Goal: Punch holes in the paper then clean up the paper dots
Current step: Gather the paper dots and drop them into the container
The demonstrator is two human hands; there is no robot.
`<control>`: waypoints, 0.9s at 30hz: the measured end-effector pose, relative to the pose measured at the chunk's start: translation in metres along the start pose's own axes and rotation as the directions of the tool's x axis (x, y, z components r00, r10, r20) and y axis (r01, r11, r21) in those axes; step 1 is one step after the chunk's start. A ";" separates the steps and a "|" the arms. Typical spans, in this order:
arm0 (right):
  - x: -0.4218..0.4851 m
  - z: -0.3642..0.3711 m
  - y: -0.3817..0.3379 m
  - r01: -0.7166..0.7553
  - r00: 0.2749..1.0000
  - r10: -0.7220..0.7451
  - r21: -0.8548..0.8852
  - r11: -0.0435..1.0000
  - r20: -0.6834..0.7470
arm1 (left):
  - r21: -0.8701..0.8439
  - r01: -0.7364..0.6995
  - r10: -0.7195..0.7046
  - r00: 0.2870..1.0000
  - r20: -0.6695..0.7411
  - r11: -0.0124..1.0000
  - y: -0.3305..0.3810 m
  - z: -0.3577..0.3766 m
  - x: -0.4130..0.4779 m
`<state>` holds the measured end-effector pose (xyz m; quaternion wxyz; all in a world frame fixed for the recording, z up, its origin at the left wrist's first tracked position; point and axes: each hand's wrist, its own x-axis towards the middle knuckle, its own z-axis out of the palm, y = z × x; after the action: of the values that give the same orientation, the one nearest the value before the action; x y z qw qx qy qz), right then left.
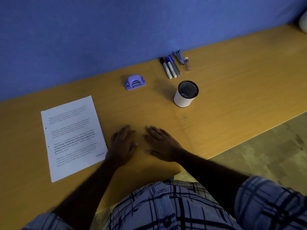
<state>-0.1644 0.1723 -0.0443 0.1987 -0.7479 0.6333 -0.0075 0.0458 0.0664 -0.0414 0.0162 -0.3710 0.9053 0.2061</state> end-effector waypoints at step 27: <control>0.014 -0.018 0.001 -0.190 0.824 0.566 0.924 0.333 -0.035 | -0.018 -0.051 0.050 0.998 -0.038 0.999 -0.003 -0.006 0.012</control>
<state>-0.1671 0.1537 -0.0308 0.4408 -0.3397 0.7135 -0.4257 0.0399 0.0543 -0.0387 -0.0096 -0.3519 0.9126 0.2079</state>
